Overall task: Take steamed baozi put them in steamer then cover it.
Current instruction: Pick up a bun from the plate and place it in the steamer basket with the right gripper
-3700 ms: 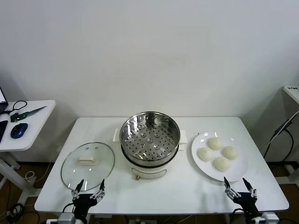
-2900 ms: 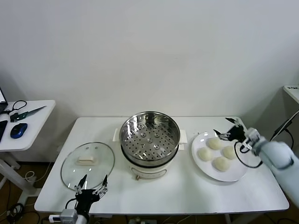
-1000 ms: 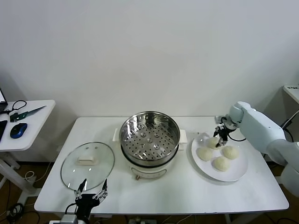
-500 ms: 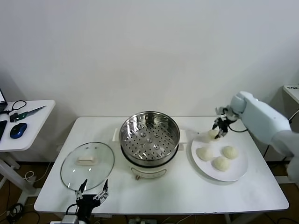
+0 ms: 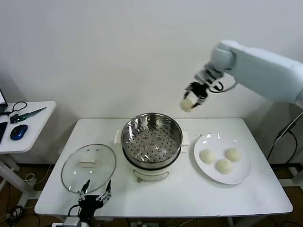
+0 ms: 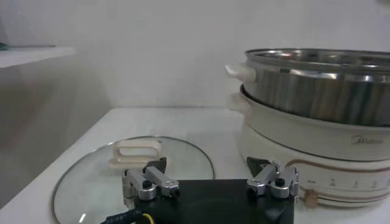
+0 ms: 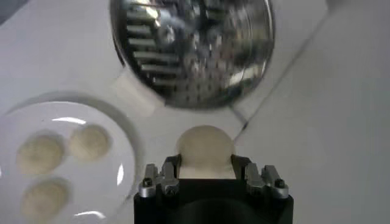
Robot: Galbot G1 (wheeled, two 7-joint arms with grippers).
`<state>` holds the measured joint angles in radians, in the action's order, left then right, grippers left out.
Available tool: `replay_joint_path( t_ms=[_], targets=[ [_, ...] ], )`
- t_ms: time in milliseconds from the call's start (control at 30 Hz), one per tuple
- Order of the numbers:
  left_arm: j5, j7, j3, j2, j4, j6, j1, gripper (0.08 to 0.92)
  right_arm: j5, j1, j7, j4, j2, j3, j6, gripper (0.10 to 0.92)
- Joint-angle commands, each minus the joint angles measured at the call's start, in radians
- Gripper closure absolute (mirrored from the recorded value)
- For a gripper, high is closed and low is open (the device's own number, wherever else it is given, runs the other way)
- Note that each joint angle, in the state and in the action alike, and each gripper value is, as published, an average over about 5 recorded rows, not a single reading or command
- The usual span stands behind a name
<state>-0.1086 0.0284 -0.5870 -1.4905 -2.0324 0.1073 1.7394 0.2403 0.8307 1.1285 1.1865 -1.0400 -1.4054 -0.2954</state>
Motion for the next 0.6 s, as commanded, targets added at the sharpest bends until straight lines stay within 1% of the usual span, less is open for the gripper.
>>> replay_joint_path(
  t_ms=[33,133,233,433,600],
  targets=[
    [0.004,0.000,0.001,0.002,-0.004,-0.004,0.001,0.177,-0.150,0.126,-0.116,0.316,-0.111,-0.141,-0.248,0.440],
    [0.016,-0.001,0.001,-0.001,-0.006,-0.012,0.004,0.177,-0.327,-0.005,-0.176,0.190,-0.154,-0.087,-0.334,0.440],
    [0.024,-0.001,-0.001,-0.004,-0.007,-0.019,0.008,0.177,-0.458,-0.129,-0.222,0.050,-0.194,-0.029,-0.381,0.440],
    [0.022,-0.004,-0.005,-0.005,-0.001,-0.034,0.020,0.177,-0.626,-0.318,-0.275,-0.173,-0.276,0.097,-0.448,0.440],
    [0.018,-0.005,-0.010,-0.007,0.007,-0.039,0.019,0.177,-0.711,-0.389,-0.278,-0.300,-0.338,0.165,-0.489,0.440]
  ],
)
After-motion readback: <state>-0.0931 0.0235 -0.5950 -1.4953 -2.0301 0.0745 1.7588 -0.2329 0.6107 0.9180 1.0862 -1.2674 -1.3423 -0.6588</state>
